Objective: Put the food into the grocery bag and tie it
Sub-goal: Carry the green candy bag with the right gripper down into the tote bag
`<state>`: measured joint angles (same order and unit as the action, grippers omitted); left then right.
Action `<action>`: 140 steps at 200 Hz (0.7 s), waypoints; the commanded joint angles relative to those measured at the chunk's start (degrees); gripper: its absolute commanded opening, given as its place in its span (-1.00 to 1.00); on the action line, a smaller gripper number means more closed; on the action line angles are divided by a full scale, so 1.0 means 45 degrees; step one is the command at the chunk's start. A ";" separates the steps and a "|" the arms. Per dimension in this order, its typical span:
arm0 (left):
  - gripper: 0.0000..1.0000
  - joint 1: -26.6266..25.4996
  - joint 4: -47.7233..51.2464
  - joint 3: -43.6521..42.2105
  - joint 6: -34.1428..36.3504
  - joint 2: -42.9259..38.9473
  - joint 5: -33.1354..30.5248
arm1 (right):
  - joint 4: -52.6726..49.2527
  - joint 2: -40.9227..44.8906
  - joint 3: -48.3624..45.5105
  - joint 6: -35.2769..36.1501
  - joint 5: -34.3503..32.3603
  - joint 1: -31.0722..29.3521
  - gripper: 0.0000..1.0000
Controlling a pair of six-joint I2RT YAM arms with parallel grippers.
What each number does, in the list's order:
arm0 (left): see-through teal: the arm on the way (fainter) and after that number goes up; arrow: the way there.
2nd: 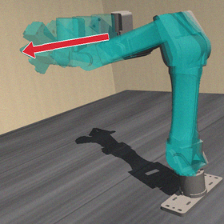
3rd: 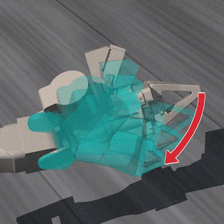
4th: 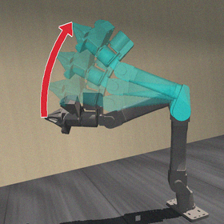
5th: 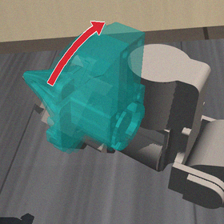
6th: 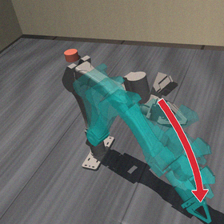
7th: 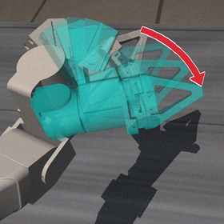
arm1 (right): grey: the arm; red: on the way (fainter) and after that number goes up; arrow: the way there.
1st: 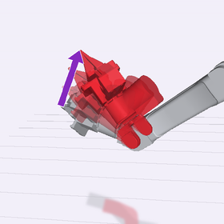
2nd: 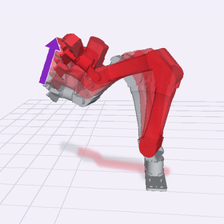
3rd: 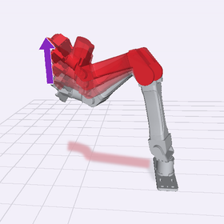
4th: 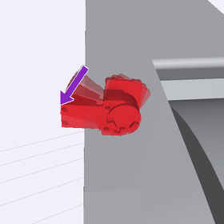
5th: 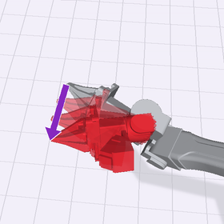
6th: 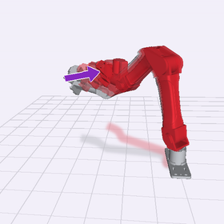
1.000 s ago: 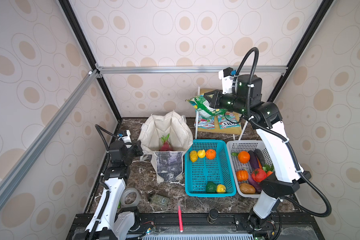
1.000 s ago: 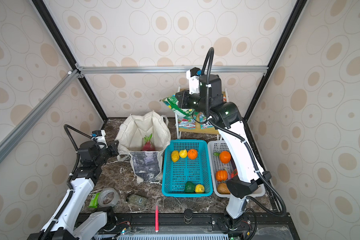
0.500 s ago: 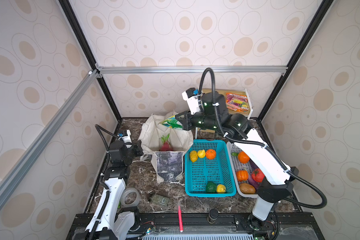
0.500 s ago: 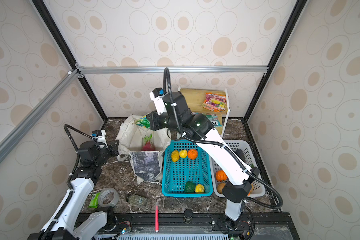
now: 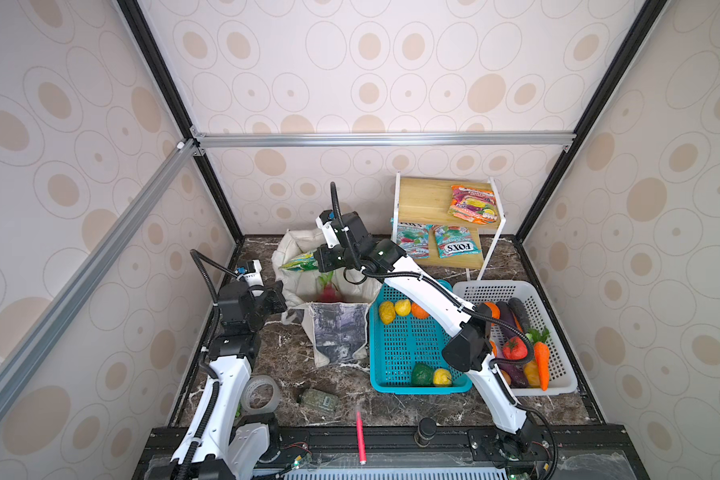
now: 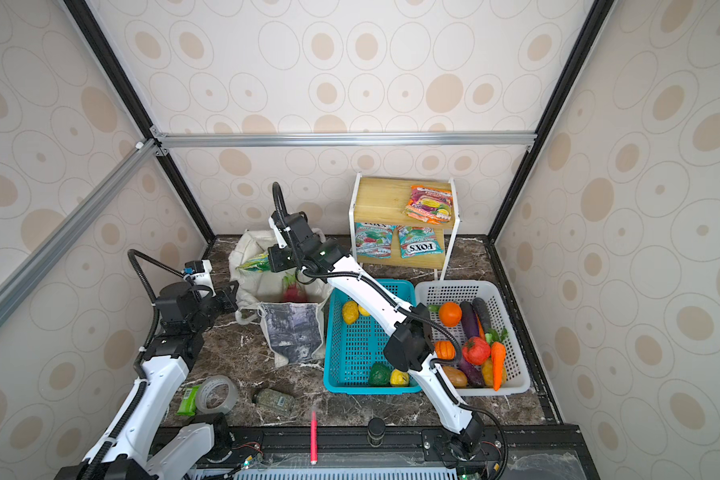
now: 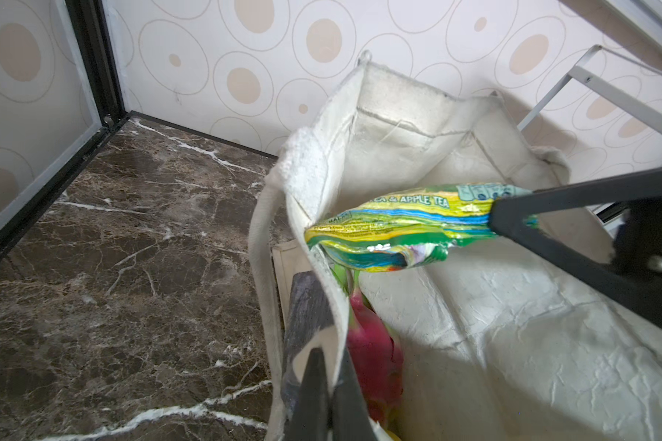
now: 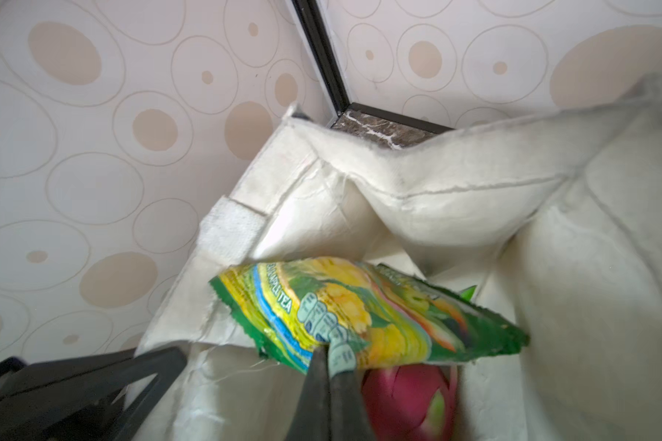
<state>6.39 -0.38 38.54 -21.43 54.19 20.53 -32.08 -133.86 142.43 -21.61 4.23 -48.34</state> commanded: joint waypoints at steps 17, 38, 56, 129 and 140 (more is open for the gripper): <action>-1.00 0.0046 -0.0461 0.0141 -0.0042 -0.0112 0.0263 | 0.1068 0.0202 -0.0903 0.0728 -0.1596 0.0126 -1.00; -1.00 0.0059 -0.0462 0.0145 -0.0043 -0.0106 0.0261 | 0.1413 0.0903 -0.2889 0.1402 -0.2246 -0.0033 -1.00; -1.00 0.0054 -0.0432 0.0107 -0.0040 -0.0051 0.0221 | 0.1835 0.1556 -0.4397 0.1818 -0.2977 -0.0187 -1.00; -1.00 0.0049 -0.0415 0.0145 -0.0034 0.0036 0.0202 | -0.1127 0.2099 -0.4246 0.0632 -0.5153 -0.0476 -0.99; -1.00 0.0053 -0.0442 0.0145 -0.0033 0.0047 0.0204 | -0.1181 0.2277 -0.4212 0.0582 -0.4480 -0.0543 -0.62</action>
<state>6.39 -0.64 38.54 -21.63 54.24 20.93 -31.48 -127.55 119.98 -16.84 -13.78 -49.93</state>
